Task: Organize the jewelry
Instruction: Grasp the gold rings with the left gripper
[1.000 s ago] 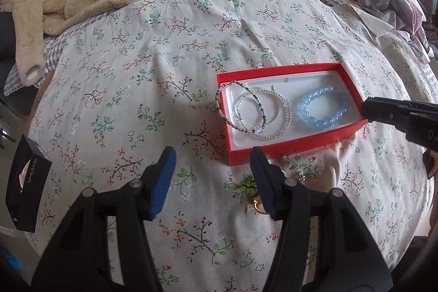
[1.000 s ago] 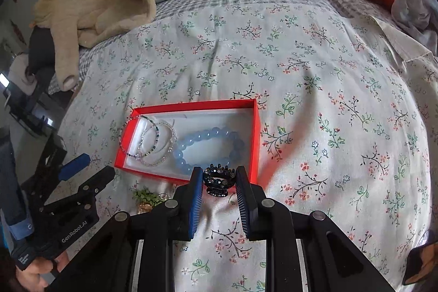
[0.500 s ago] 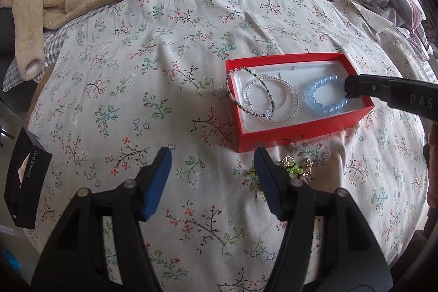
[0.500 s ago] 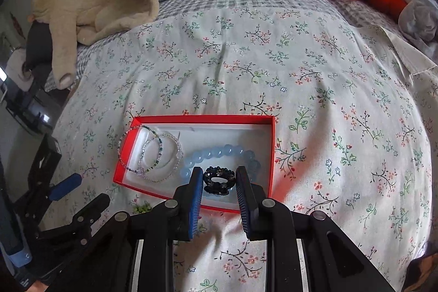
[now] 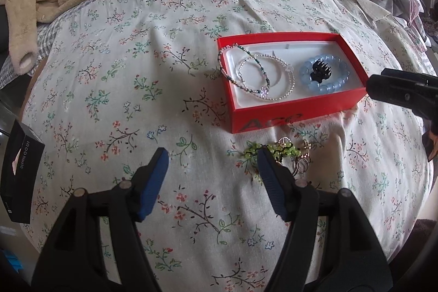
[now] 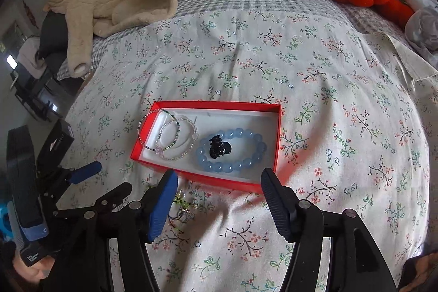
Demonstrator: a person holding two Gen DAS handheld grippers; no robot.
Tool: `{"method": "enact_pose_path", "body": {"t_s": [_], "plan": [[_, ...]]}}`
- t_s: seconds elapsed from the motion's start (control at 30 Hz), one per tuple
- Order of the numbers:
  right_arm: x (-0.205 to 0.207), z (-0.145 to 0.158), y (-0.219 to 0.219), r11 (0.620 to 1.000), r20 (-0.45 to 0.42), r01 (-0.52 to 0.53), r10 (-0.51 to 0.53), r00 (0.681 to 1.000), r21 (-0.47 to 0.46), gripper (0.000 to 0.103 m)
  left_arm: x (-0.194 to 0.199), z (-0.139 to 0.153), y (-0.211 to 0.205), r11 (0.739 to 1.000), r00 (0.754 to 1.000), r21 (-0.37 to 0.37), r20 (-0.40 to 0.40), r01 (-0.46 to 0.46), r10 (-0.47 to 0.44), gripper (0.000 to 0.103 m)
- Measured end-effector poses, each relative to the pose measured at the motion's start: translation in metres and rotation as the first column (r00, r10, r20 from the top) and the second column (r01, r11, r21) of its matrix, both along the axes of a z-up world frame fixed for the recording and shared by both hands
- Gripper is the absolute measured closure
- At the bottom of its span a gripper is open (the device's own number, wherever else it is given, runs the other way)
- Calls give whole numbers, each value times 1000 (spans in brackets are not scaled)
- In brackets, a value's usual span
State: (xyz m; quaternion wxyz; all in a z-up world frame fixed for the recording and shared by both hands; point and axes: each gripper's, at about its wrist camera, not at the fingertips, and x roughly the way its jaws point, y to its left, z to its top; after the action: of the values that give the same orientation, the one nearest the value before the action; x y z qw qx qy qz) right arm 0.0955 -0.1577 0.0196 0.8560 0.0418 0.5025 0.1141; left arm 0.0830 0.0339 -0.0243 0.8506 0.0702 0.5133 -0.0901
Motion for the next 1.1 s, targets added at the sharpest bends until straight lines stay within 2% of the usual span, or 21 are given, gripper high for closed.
{"method": "enact_pose_path", "body": {"t_s": [0.33, 0.47, 0.5, 0.57, 0.67, 0.8, 1.1], "plan": [[-23, -32, -1, 999, -123, -9, 4, 992, -35, 35, -8, -23, -5, 999, 992, -51, -130, -4, -3, 35], [-28, -42, -2, 998, -154, -21, 13, 988, -53, 35, -11, -28, -10, 993, 987, -116, -157, 21, -39, 36], [-28, -43, -2, 998, -156, -23, 14, 988, -58, 35, -11, -27, -11, 990, 986, -139, -158, 29, -51, 37], [-28, -44, -3, 998, -158, -21, 12, 987, -59, 35, -8, -26, -14, 984, 985, -170, -157, 44, -71, 48], [-25, -44, -7, 999, -163, -7, -1, 987, -52, 35, -4, -29, -15, 982, 983, -185, -172, 38, -71, 59], [-23, -44, -11, 999, -163, 4, -13, 986, -54, 35, 3, -33, -12, 978, 979, -211, -198, 4, -46, 64], [-21, -46, -16, 998, -173, 16, -26, 985, -60, 34, 11, -37, -17, 975, 976, -221, -214, -10, -38, 70]]}}
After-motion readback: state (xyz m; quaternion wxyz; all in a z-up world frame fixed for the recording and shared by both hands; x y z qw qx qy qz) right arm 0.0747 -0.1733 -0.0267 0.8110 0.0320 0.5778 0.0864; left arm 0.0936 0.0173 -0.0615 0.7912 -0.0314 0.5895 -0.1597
